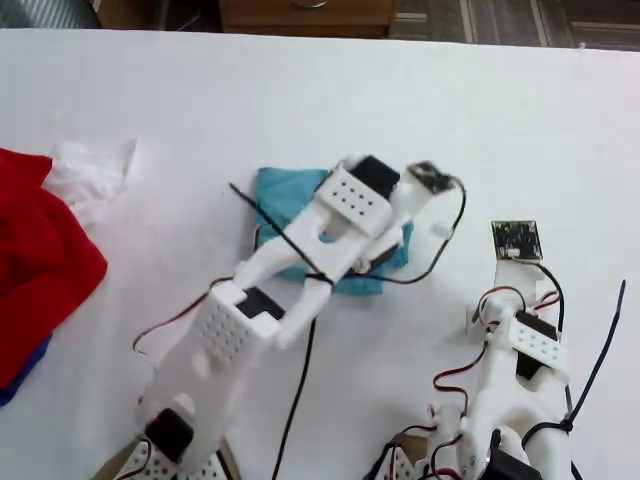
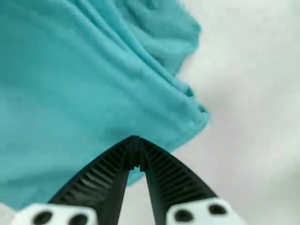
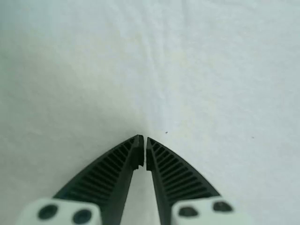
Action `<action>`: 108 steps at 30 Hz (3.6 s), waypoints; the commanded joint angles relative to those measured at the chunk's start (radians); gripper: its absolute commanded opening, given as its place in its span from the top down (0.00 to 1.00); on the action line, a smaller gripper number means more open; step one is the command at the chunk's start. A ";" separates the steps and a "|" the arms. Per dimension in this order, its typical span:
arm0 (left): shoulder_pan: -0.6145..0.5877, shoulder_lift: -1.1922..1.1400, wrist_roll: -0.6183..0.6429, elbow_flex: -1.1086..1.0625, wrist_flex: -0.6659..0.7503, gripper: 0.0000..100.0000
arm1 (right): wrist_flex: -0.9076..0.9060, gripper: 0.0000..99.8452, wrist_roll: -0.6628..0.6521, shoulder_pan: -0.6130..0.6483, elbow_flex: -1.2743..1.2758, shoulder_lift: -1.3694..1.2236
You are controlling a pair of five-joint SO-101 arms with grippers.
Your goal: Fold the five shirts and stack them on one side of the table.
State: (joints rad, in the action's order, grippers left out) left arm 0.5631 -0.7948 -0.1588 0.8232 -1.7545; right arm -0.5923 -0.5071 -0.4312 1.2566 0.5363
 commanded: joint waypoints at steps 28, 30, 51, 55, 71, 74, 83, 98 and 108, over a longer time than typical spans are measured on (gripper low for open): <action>-0.072 -0.313 0.043 0.446 0.491 0.90 | 0.018 0.98 0.009 -0.005 -0.005 0.030; -0.066 -0.325 0.043 0.472 0.528 0.90 | 0.018 0.98 0.009 -0.005 -0.005 0.030; -0.215 -0.213 -0.026 0.719 0.218 0.90 | 0.018 0.98 0.012 -0.005 -0.005 0.030; -0.298 -0.204 -0.161 0.803 -0.003 0.90 | 0.018 0.98 0.012 -0.005 -0.009 0.030; -0.624 0.258 -0.181 0.255 -0.037 0.91 | -0.591 0.88 0.100 0.220 -0.672 0.030; -0.661 0.463 -0.184 -0.035 -0.032 0.91 | -0.631 0.88 0.121 0.302 -0.767 0.028; -0.879 0.970 -0.196 -0.921 0.301 0.91 | -0.628 0.88 0.210 0.492 -0.907 -0.088; -1.031 1.318 -0.281 -1.890 1.022 0.90 | -0.923 0.88 0.373 0.598 -1.409 -0.702; -1.028 1.318 -0.155 -1.894 1.077 0.90 | -1.023 0.88 0.402 0.630 -1.758 -1.095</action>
State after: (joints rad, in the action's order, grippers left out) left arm -0.4588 0.4910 -0.3460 -1.0702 -0.7096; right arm -1.5973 -0.1097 0.1903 -0.4005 -0.5056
